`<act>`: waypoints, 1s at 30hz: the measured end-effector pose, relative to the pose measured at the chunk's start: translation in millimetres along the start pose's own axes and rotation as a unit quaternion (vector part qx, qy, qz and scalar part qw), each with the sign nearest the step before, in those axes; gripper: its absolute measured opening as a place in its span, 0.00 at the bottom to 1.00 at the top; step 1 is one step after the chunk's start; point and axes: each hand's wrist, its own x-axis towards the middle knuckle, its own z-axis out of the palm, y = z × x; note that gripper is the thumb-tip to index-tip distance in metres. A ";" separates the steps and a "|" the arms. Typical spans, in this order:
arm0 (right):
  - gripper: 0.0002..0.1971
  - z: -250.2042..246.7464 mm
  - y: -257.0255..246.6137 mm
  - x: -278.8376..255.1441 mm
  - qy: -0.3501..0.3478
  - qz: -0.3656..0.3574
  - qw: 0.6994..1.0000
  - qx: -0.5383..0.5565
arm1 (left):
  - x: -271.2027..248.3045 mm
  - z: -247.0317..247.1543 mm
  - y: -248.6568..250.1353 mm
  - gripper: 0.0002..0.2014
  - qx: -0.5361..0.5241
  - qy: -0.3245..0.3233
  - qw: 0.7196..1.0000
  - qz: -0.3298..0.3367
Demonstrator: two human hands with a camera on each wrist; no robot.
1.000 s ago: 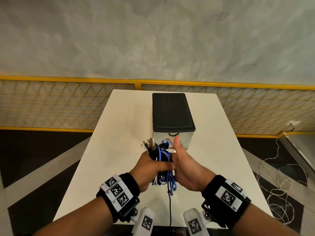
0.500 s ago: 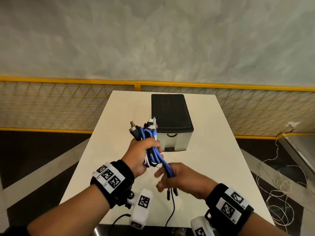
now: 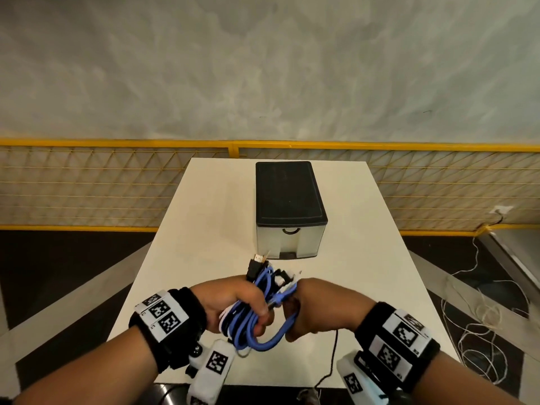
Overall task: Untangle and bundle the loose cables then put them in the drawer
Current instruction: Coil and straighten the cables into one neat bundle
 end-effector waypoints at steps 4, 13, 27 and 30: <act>0.17 -12.8 0.0 -4.5 0.062 -0.005 0.998 0.023 | -2.0 4.8 -7.6 0.04 0.073 0.036 0.996 -0.036; 0.16 1.9 6.6 2.5 0.167 -0.007 0.950 0.264 | 20.0 33.2 -14.5 0.13 0.065 0.179 0.975 0.118; 0.34 -10.9 3.7 7.2 0.158 -0.037 0.970 0.182 | 25.7 34.3 -9.2 0.08 0.045 0.195 0.974 0.109; 0.36 -17.1 1.7 5.1 0.139 -0.055 0.973 0.177 | 22.5 32.6 -4.2 0.07 0.060 0.188 0.973 0.121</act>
